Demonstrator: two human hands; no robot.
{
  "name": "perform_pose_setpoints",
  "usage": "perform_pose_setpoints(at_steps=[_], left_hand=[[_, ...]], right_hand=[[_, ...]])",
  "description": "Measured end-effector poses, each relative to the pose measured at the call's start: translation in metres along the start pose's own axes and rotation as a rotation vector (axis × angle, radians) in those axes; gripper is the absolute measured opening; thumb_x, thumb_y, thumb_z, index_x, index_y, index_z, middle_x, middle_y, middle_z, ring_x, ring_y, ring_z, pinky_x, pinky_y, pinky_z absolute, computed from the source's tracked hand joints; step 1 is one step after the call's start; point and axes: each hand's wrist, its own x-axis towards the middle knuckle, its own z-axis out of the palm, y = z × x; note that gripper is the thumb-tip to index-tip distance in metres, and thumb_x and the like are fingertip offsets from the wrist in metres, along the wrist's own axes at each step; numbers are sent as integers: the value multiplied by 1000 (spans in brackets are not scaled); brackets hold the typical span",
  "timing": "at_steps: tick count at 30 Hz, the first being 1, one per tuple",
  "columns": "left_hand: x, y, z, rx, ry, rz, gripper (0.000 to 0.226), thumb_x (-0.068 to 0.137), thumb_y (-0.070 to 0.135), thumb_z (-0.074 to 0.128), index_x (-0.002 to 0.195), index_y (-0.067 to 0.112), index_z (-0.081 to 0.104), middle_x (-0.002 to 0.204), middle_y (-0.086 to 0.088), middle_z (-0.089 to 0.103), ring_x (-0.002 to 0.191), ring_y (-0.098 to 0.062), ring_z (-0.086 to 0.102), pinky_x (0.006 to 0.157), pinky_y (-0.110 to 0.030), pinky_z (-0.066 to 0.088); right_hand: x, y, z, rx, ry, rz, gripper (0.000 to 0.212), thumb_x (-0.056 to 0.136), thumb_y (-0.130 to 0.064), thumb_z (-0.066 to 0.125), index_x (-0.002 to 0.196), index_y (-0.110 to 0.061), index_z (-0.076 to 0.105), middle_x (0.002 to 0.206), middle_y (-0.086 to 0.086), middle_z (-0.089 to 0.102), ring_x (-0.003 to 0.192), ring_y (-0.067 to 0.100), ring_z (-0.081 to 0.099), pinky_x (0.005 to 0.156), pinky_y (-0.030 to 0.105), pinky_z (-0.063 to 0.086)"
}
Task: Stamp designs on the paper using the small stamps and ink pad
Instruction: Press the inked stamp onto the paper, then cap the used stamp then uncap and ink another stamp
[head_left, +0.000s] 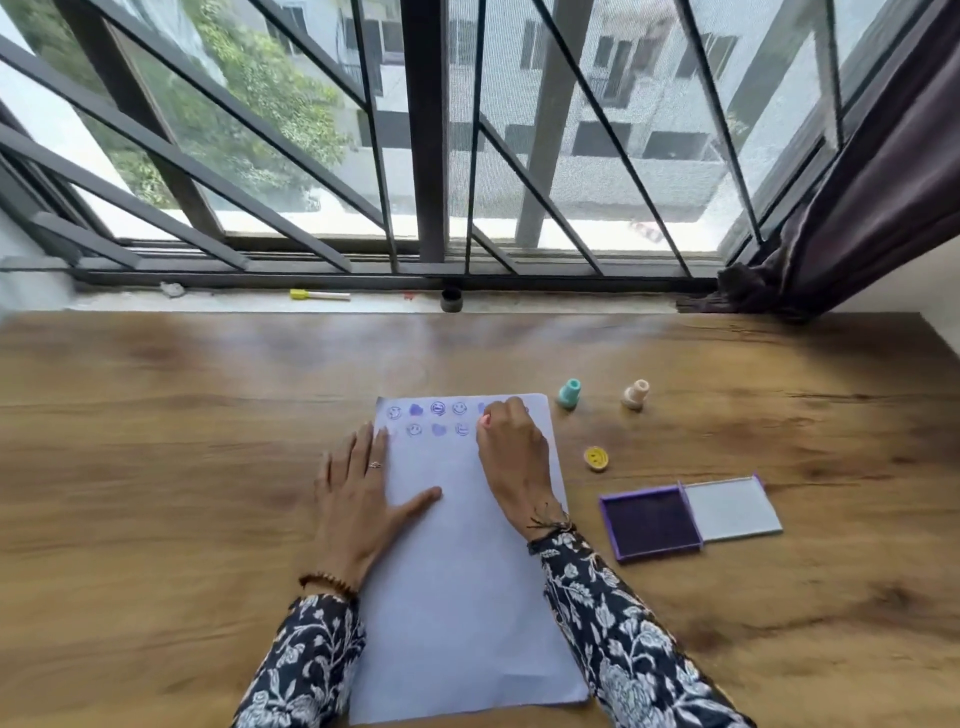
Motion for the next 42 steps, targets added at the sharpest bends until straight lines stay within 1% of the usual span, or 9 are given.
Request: perform_pose_setpoints(at_steps=[6, 14, 18, 23, 26, 30, 33, 36, 42], left_hand=[[1, -1, 2, -7, 8, -2, 111, 54, 86, 20, 144, 20, 20, 156, -3, 19, 144, -19, 14, 118, -46, 6], [0, -2, 6, 3, 17, 6, 119, 53, 93, 0, 143, 19, 23, 156, -3, 21, 144, -18, 15, 118, -47, 7], [0, -1, 3, -11, 19, -3, 123, 49, 95, -2, 144, 20, 21, 156, -3, 19, 144, -18, 14, 118, -46, 6], [0, 0, 0, -17, -14, 4, 119, 49, 93, 11, 144, 21, 15, 157, -3, 14, 145, -15, 9, 119, -45, 3], [0, 0, -1, -34, -17, 6, 113, 53, 86, 17, 145, 21, 13, 157, -2, 13, 145, -14, 7, 119, -44, 1], [-1, 0, -8, -97, -68, 12, 129, 41, 97, 8, 145, 20, 11, 157, -2, 12, 145, -15, 6, 118, -44, -2], [2, 6, -18, -206, -38, -26, 114, 56, 90, 34, 145, 22, 13, 157, -5, 14, 145, -21, 10, 117, -46, 4], [9, 41, -24, -218, 88, 138, 73, 76, 47, 68, 136, 17, 39, 149, -10, 35, 138, -28, 30, 110, -48, 25], [14, 159, -7, -271, -176, 644, 33, 89, 21, 56, 121, 11, 56, 126, -9, 53, 115, -25, 51, 94, -32, 42]], right_hand=[[20, 0, -1, -64, -121, -1, 25, 89, 2, 39, 106, 2, 57, 114, 20, 55, 99, 38, 57, 77, 38, 46], [30, -1, -9, -89, -218, -101, 20, 79, 8, 42, 62, -2, 37, 100, 26, 56, 86, 41, 57, 60, 33, 29], [27, 3, -9, -84, -240, -139, 10, 82, 5, 45, 78, -1, 53, 102, 25, 56, 89, 40, 58, 63, 35, 37], [34, 25, -30, 608, -202, 262, 15, 74, -8, 66, 61, -3, 61, 73, 14, 68, 69, 25, 64, 65, 34, 55], [19, 45, -48, 1163, -107, 458, 6, 75, -10, 72, 72, -6, 70, 71, 4, 68, 68, 11, 61, 62, 15, 55], [-12, 76, -70, 1536, -157, 596, 6, 80, -5, 65, 79, -6, 71, 68, -2, 72, 64, 6, 65, 59, 14, 55], [-31, 103, -86, 1728, -75, 715, 15, 86, -1, 55, 80, -2, 68, 61, 1, 73, 56, 6, 68, 52, 15, 55], [-43, 123, -97, 1809, 31, 792, 16, 90, -4, 50, 83, -1, 65, 60, 1, 73, 54, 7, 68, 52, 14, 56], [-56, 138, -104, 1830, 103, 814, 12, 89, -4, 53, 83, 0, 63, 59, 3, 72, 54, 8, 68, 53, 16, 57]])
